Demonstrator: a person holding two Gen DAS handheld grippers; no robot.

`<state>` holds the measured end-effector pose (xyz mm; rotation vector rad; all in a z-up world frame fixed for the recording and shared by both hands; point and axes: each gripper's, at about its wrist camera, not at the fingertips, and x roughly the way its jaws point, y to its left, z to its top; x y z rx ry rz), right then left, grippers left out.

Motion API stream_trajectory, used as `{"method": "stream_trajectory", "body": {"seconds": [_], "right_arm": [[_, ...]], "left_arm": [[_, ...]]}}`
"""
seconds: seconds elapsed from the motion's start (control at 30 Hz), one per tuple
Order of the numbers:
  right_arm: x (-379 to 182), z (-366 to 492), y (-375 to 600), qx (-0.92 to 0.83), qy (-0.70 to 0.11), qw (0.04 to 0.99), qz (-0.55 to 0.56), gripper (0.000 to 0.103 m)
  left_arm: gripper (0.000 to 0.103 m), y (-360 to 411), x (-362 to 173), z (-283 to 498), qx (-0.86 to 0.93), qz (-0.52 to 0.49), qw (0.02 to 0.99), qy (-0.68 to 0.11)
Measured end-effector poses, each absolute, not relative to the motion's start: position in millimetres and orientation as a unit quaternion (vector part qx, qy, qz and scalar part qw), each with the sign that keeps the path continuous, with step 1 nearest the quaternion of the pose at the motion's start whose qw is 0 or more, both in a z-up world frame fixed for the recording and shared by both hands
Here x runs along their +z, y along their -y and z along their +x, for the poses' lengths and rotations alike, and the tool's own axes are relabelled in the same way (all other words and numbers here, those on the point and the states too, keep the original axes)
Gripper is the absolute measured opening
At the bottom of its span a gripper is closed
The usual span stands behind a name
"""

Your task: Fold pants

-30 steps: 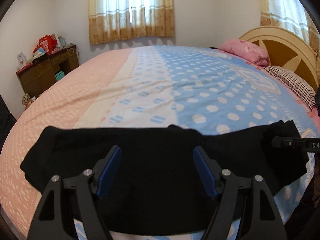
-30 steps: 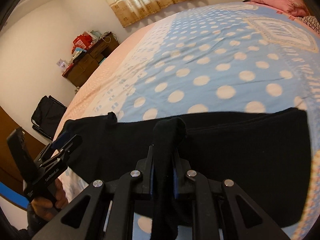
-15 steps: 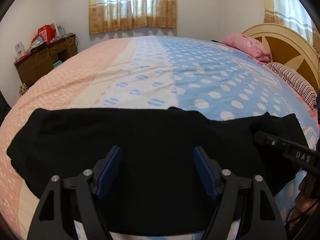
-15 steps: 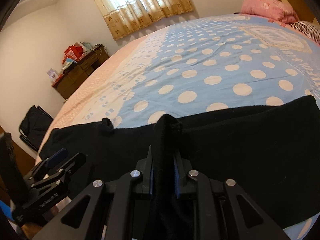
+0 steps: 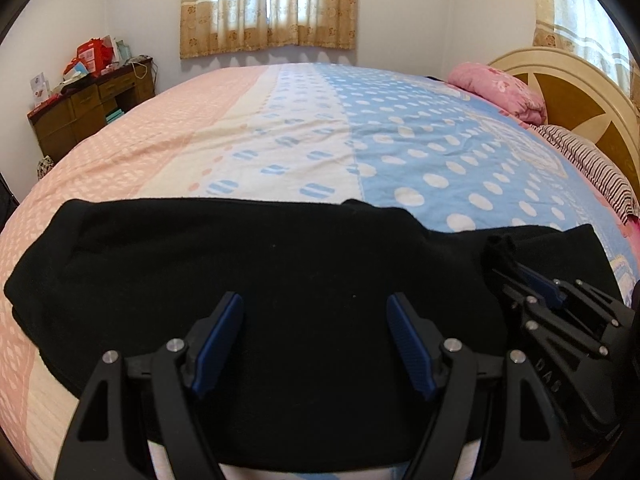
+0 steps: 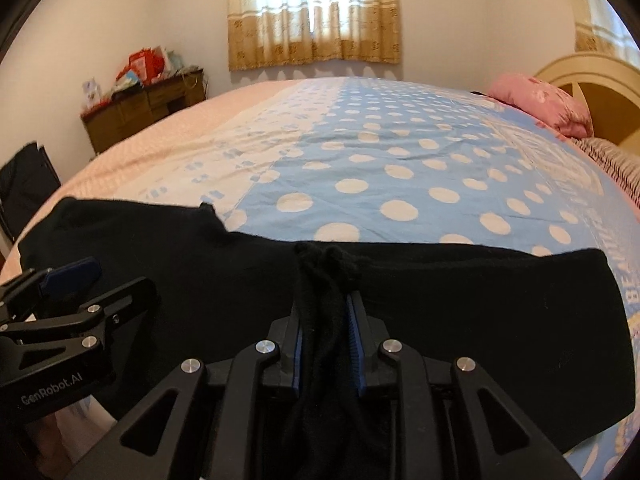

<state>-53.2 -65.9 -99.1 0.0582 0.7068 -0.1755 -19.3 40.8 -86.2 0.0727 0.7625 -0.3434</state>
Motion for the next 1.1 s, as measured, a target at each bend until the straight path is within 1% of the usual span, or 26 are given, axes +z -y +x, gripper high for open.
{"method": "stream_trajectory", "body": {"seconds": [0.17,0.2,0.33,0.47,0.53,0.6,0.67,0.73,0.8,0.87,0.9,0.97,1.0,1.03,1.1], "right_arm": [[-100.8,-47.3,49.2,-0.098,-0.354,0.930,-0.008,0.024],[-101.1,-46.5,47.3,-0.099,-0.355,0.930,-0.011,0.026],[-101.4,-42.9,41.7,-0.104,-0.357,0.928,-0.021,0.029],[-99.0,-42.1,40.8,-0.101,-0.365,0.925,-0.020,0.030],[-97.1,-41.8,41.6,-0.091,-0.366,0.926,-0.010,0.039],[-91.1,-45.5,53.1,-0.047,-0.349,0.934,0.054,0.047],[-81.7,-49.6,69.7,0.029,-0.321,0.936,0.139,0.047],[-72.4,-50.9,77.8,0.087,-0.305,0.931,0.184,0.047],[-58.4,-58.9,87.0,0.122,-0.280,0.929,0.208,0.047],[-42.5,-75.3,103.8,0.122,-0.244,0.938,0.212,0.047],[-37.7,-81.9,112.2,0.110,-0.242,0.941,0.209,0.047],[-37.0,-92.6,129.7,0.086,-0.264,0.939,0.201,0.045],[-39.3,-98.0,135.1,0.080,-0.275,0.939,0.192,0.037],[-43.8,-104.6,134.8,0.072,-0.290,0.939,0.170,0.034],[-55.7,-111.5,126.0,0.067,-0.316,0.936,0.140,0.034]], "left_arm": [[0.077,-40.0,-87.4,-19.9,-0.164,0.043,0.912,-0.373],[0.077,-39.8,-87.6,-19.8,-0.161,0.044,0.912,-0.374],[0.077,-39.6,-86.8,-21.1,-0.156,0.044,0.913,-0.376],[0.077,-40.0,-84.7,-23.5,-0.154,0.044,0.913,-0.376],[0.077,-42.6,-81.9,-24.5,-0.148,0.044,0.916,-0.371],[0.077,-47.9,-77.9,-24.4,-0.143,0.038,0.918,-0.367],[0.078,-53.8,-74.0,-23.6,-0.138,0.031,0.920,-0.365],[0.079,-55.3,-72.4,-23.7,-0.134,0.033,0.921,-0.364],[0.079,-56.0,-68.8,-25.8,-0.134,0.039,0.923,-0.359],[0.079,-56.8,-63.6,-28.2,-0.136,0.042,0.926,-0.351],[0.079,-56.7,-61.4,-29.1,-0.137,0.044,0.927,-0.347],[0.079,-54.8,-56.4,-30.5,-0.142,0.046,0.930,-0.336],[0.079,-52.5,-54.2,-31.0,-0.146,0.046,0.931,-0.332],[0.079,-49.1,-52.4,-31.4,-0.152,0.044,0.931,-0.329],[0.079,-35.4,-49.1,-31.8,-0.177,0.041,0.928,-0.326]]}}
